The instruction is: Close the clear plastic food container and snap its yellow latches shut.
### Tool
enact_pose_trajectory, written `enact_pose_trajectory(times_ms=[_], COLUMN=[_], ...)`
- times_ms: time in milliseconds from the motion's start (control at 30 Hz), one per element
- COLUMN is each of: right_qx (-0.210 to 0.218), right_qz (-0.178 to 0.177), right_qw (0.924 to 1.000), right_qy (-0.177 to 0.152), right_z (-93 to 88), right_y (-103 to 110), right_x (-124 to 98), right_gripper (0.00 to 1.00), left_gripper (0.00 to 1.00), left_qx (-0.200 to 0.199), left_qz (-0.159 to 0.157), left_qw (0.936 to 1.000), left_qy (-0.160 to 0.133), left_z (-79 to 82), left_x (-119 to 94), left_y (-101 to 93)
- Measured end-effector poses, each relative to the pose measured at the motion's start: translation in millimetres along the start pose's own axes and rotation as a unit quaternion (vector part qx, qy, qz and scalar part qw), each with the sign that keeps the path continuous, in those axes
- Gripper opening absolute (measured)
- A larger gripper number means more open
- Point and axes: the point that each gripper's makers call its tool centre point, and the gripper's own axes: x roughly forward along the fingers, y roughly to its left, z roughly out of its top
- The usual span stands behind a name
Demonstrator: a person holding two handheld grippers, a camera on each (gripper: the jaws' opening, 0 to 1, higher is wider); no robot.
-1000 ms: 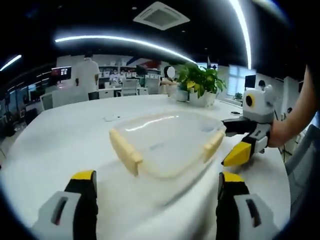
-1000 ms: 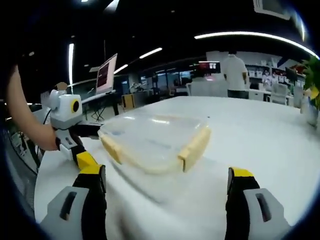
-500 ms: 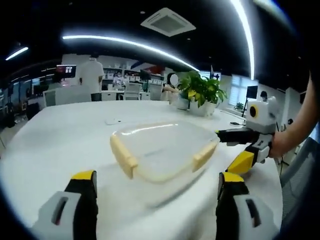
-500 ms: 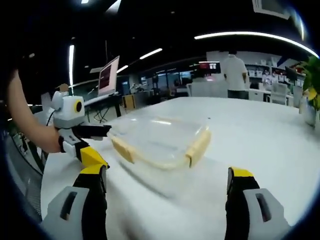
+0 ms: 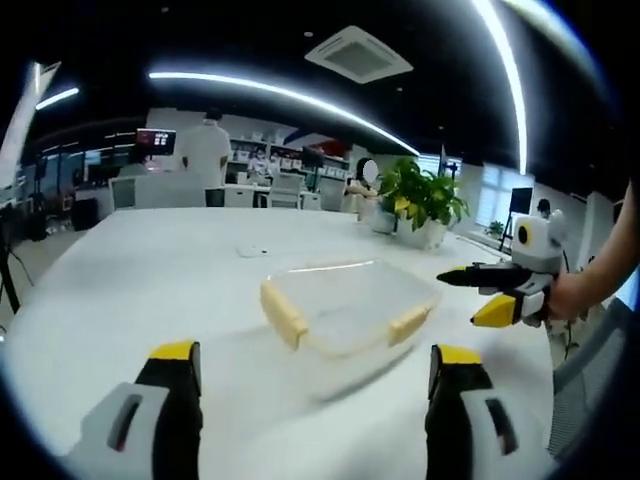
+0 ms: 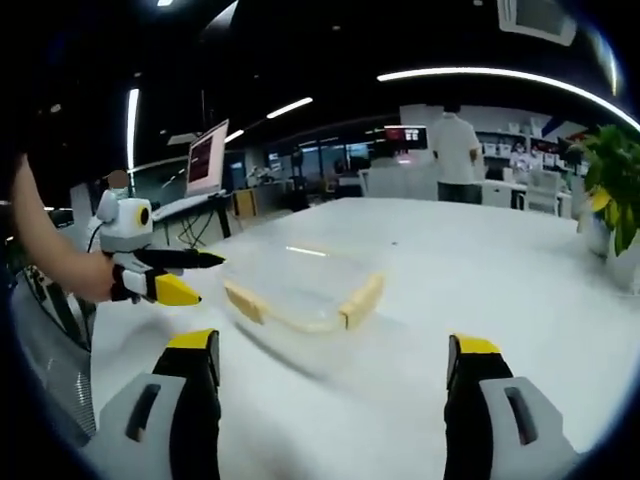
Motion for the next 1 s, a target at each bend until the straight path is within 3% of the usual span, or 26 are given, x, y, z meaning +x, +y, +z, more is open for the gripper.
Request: enact_pose_trajectory(times_ms=[400, 600, 700, 1000], right_qx=[0.016, 0.023, 0.025, 0.05], right_qz=[-0.036, -0.046, -0.048, -0.074], right_qw=[0.9992, 0.9987, 0.9985, 0.9959], right_qy=[-0.005, -0.003, -0.002, -0.016], right_z=[3.8, 5.4, 5.1, 16.2], right_y=[-14, -13, -13, -18], right_x=[-45, -69, -77, -102], right_gripper=[0.88, 0.88, 0.87, 0.85], left_gripper=[0.89, 0.89, 0.88, 0.86], left_qx=[-0.023, -0.05, -0.047, -0.062], left_qz=[0.023, 0.035, 0.044, 0.058], left_qw=[0.9995, 0.9977, 0.9978, 0.9962], left_qy=[-0.002, -0.028, -0.018, -0.023], left_z=[3.4, 9.6, 3.8, 1.2], left_x=[-42, -66, -75, -105], left_y=[12.4, 16.0, 19.3, 23.9])
